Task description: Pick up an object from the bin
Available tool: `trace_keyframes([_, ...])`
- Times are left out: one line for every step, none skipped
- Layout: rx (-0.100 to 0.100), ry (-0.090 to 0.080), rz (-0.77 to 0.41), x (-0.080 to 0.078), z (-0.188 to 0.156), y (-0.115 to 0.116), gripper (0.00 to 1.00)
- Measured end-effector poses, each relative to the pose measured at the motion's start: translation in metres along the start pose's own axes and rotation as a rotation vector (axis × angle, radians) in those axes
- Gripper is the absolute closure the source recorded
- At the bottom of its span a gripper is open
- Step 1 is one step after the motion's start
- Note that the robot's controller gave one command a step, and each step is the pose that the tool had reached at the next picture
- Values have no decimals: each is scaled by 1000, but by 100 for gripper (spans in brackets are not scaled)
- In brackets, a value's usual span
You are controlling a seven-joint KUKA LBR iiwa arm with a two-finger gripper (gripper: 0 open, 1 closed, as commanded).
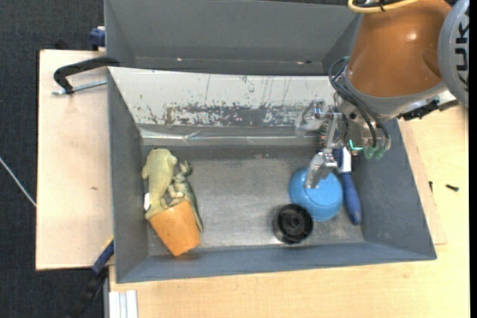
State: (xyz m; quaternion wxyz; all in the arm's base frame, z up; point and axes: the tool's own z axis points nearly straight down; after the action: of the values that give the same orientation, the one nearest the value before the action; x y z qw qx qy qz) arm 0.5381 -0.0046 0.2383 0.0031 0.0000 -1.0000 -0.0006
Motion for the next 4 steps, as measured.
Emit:
trace_keyframes([-1, -20, -43, 9, 152, -49, 0])
trace_keyframes([-11, -7, -46, 11, 153, -44, 100])
trace_keyframes([-3, -19, -42, 9, 154, -48, 0])
trace_keyframes([-11, -2, -46, 12, 154, -44, 100])
